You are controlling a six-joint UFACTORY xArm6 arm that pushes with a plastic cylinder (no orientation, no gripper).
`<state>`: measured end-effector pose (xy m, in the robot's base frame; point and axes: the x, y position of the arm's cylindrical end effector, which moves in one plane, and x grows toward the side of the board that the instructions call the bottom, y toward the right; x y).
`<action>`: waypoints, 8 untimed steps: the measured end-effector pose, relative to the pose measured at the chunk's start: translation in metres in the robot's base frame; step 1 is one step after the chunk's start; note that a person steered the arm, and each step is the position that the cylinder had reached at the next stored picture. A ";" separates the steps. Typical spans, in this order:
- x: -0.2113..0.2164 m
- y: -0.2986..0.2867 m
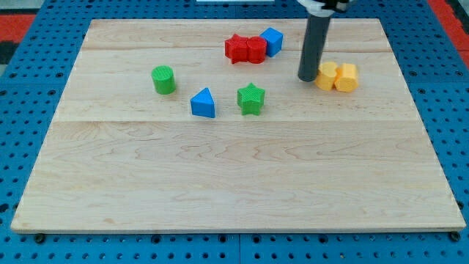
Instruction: Push the green star towards the yellow heart
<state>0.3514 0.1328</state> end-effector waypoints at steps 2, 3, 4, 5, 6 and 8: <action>0.069 0.005; 0.117 -0.028; 0.109 -0.071; 0.085 -0.094; 0.085 -0.132; 0.070 -0.149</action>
<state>0.4214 -0.0157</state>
